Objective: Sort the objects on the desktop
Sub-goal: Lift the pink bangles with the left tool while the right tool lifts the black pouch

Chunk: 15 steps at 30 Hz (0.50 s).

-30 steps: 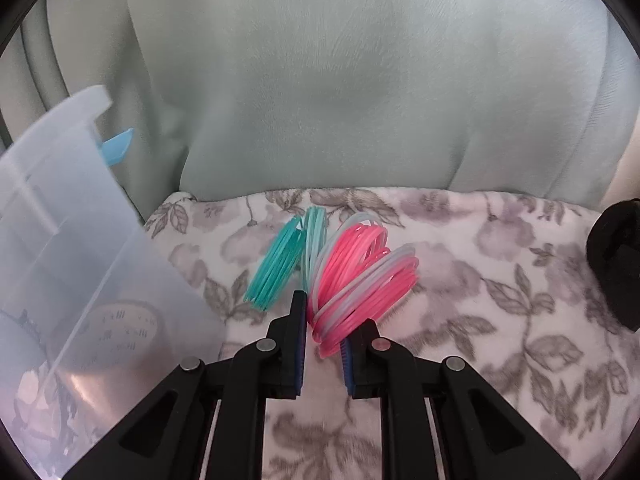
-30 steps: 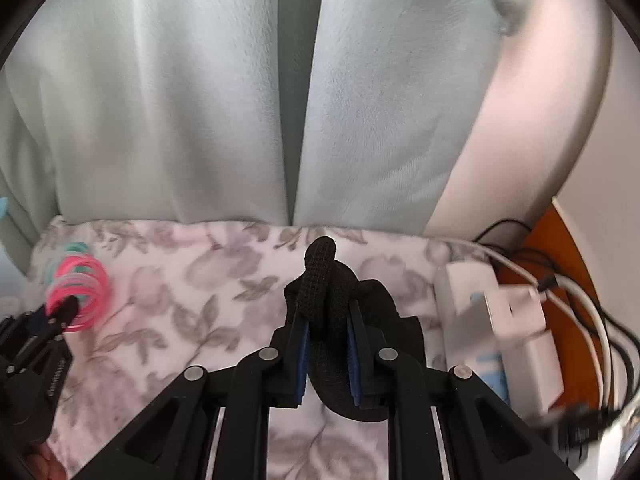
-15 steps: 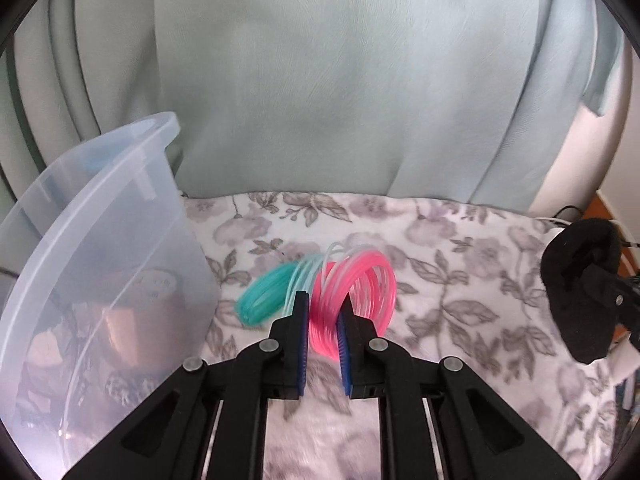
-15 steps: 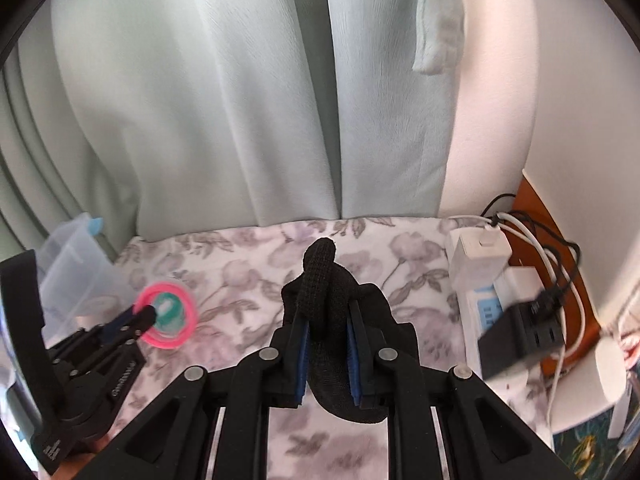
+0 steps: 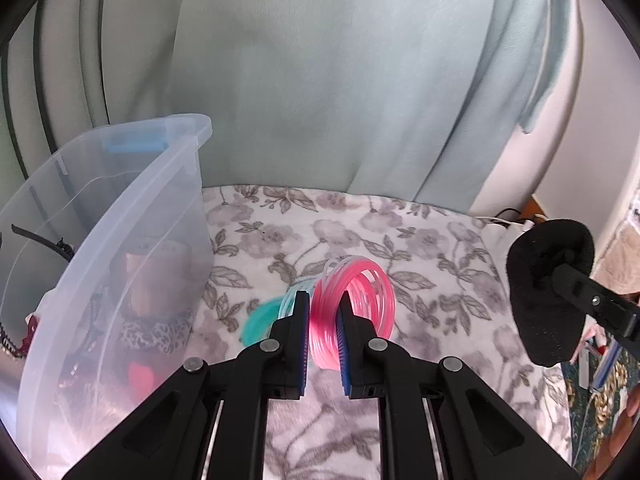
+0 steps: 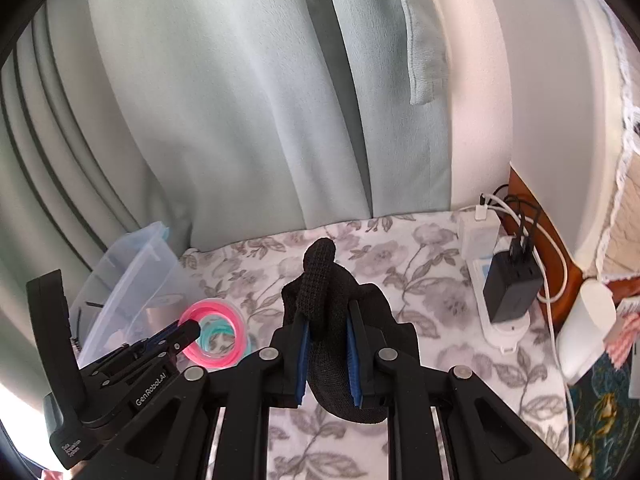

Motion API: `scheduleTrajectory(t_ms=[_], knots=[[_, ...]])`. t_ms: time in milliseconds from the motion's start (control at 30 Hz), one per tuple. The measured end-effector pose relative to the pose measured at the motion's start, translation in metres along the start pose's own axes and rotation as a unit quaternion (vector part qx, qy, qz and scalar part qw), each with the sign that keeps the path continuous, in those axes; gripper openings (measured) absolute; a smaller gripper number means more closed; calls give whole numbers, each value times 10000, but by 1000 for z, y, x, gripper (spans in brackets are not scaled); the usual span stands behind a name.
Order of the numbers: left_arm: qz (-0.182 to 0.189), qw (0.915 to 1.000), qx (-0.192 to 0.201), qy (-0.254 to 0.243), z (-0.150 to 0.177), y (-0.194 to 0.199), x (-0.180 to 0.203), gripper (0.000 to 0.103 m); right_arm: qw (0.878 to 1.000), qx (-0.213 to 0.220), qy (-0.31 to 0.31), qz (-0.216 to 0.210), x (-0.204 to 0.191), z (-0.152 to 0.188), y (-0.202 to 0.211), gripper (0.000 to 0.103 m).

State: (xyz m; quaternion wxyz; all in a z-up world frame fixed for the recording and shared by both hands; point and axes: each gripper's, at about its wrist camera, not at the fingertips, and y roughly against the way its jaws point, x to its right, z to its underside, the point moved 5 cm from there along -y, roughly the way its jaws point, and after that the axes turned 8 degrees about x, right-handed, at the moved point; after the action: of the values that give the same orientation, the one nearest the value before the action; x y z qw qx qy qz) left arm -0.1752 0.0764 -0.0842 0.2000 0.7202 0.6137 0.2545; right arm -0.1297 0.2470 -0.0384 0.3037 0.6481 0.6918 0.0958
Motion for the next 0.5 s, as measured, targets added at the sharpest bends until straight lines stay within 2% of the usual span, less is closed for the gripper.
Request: scheduleTrajectory(t_ms=[500], knots=[[536, 9974, 460, 162, -7, 68, 3, 13, 9987, 292, -146, -394, -16, 9, 54, 18]])
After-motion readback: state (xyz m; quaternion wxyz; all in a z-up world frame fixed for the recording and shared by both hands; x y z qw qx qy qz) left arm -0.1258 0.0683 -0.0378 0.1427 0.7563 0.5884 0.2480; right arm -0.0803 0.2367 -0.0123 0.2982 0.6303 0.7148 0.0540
